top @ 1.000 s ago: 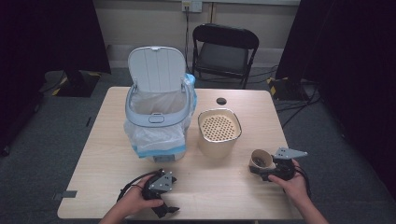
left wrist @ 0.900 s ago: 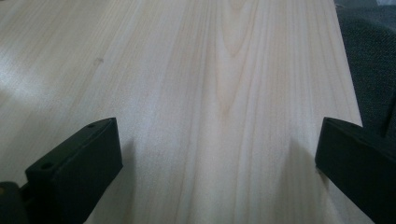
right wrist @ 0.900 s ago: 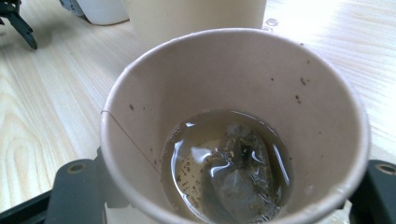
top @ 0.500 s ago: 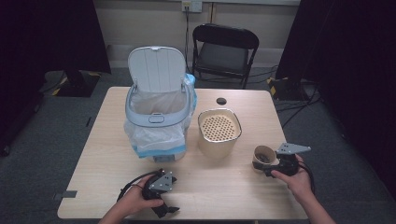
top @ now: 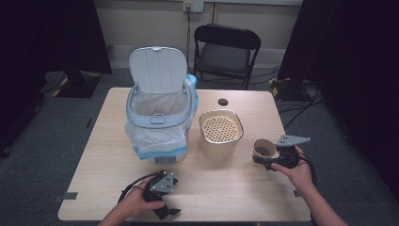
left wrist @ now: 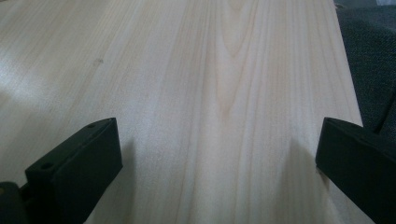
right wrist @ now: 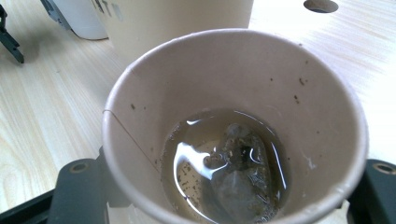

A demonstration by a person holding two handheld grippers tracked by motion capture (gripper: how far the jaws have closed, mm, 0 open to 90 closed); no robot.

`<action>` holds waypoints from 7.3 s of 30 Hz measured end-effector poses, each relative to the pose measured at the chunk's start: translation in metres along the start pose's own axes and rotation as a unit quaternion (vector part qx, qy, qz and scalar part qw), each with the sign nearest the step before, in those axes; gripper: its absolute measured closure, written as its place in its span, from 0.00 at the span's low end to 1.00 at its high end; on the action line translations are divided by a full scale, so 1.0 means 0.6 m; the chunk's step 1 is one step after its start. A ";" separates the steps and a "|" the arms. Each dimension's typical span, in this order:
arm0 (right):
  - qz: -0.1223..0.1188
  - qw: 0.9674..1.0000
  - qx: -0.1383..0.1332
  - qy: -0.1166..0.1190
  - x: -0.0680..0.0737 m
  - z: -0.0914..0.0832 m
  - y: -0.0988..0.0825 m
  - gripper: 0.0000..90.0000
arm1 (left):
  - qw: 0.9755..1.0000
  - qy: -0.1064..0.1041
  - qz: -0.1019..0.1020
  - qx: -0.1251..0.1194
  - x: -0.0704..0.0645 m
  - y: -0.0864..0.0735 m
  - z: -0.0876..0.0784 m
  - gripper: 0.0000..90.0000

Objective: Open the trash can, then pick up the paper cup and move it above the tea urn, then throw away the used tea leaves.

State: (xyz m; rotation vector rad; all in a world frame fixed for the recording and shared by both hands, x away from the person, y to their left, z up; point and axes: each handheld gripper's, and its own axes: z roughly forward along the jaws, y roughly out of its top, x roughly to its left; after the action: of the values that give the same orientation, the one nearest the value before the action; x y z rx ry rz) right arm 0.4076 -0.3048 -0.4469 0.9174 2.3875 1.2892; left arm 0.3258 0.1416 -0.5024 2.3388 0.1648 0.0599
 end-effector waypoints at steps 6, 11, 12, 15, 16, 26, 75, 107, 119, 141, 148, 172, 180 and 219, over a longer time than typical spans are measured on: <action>0.001 1.000 -0.003 0.008 -0.003 0.011 0.012 0.30 | 1.000 -0.002 0.001 0.003 0.000 0.000 -0.001 0.00; -0.005 1.000 -0.002 0.011 -0.007 0.015 0.026 0.30 | 1.000 -0.002 0.001 0.003 0.000 0.000 -0.001 0.00; -0.007 1.000 -0.003 0.011 -0.008 0.015 0.030 0.30 | 1.000 0.000 0.000 0.001 0.000 0.000 0.000 0.00; -0.005 1.000 -0.007 0.012 -0.012 0.014 0.038 0.30 | 1.000 0.000 0.000 0.000 0.000 0.000 0.000 0.00; -0.006 1.000 -0.007 0.011 -0.014 0.013 0.042 0.30 | 1.000 -0.002 0.000 0.002 0.000 0.000 -0.001 0.00; -0.005 1.000 -0.013 -0.002 -0.038 0.009 0.073 0.31 | 1.000 -0.002 0.001 0.003 0.000 0.000 -0.001 0.00; -0.030 0.999 -0.029 -0.032 -0.139 0.069 0.216 0.31 | 1.000 0.004 0.006 0.003 0.001 0.001 -0.002 0.00; -0.050 0.998 -0.028 -0.035 -0.150 0.118 0.276 0.31 | 1.000 0.004 0.008 0.004 0.002 0.001 -0.002 0.00; -0.068 0.997 -0.035 -0.030 -0.141 0.125 0.293 0.31 | 1.000 0.004 0.008 0.004 0.002 0.001 -0.002 0.00; -0.138 0.987 -0.065 -0.051 -0.117 0.125 0.305 0.31 | 1.000 0.004 0.007 0.005 0.002 0.001 -0.002 0.00; -0.200 0.976 -0.053 -0.065 -0.095 0.124 0.305 0.32 | 1.000 0.004 0.008 0.004 0.002 0.001 -0.002 0.00; -0.590 0.765 0.095 -0.241 0.026 0.124 0.298 0.32 | 1.000 0.004 0.007 0.005 0.002 0.001 -0.002 0.00; -0.730 0.591 0.131 -0.317 0.060 0.140 0.290 0.32 | 1.000 0.004 0.008 0.004 0.002 0.001 -0.002 0.00; -0.134 0.988 0.029 -0.068 -0.043 0.111 0.337 0.31 | 1.000 0.004 0.008 0.004 0.002 0.001 -0.002 0.00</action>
State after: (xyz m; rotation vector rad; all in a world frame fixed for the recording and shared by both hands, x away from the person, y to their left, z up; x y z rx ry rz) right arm 0.5420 -0.1972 -0.3193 0.6470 2.3540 1.0292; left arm 0.3268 0.1424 -0.5011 2.3491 0.1505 0.0767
